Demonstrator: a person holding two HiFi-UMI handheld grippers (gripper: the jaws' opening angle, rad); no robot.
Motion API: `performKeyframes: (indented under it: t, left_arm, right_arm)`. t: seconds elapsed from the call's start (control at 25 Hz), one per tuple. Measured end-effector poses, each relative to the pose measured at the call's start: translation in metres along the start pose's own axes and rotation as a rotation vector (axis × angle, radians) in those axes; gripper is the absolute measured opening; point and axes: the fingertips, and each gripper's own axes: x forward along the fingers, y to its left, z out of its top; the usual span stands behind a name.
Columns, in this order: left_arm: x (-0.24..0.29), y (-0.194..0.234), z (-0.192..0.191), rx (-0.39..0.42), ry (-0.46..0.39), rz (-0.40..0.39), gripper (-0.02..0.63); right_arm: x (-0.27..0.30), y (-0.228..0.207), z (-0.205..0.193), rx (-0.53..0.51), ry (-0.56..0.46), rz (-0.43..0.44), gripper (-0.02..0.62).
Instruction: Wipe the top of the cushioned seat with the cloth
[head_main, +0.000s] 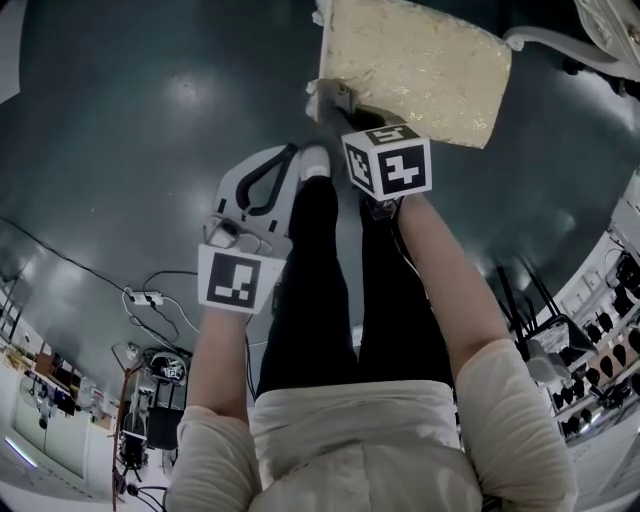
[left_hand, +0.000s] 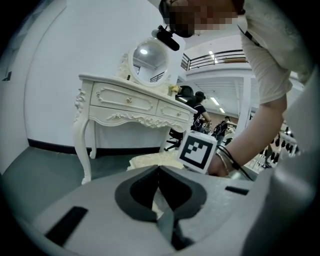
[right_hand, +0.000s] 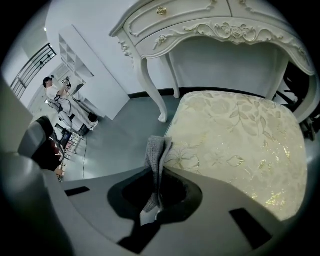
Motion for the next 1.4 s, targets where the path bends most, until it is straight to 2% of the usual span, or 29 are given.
performKeyframes:
  t: [0.28,0.6,0.88,1.12,1.4]
  left_arm:
    - [0.014,-0.004,0.011,-0.015,-0.041,0.020,0.002]
    - [0.031,-0.028,0.009,-0.014,-0.023,0.026,0.002]
    - [0.054,-0.077,0.013,0.014,-0.009,0.008,0.002]
    - [0.065,-0.099,0.010,0.022,0.002,-0.015,0.002]
    - [0.091,-0.128,0.017,0.033,0.008,-0.031,0.002]
  right_arm:
    - [-0.002,-0.008,-0.003,0.003,-0.008,0.023,0.028]
    - [-0.019,-0.037,-0.014,0.049,-0.032,0.047,0.028]
    - [-0.047,-0.073,-0.030,0.038,-0.047,0.043,0.028]
    - [-0.055,-0.090,-0.039,0.055,-0.057,0.042,0.028]
    - [-0.078,-0.133,-0.052,0.093,-0.088,0.016,0.028]
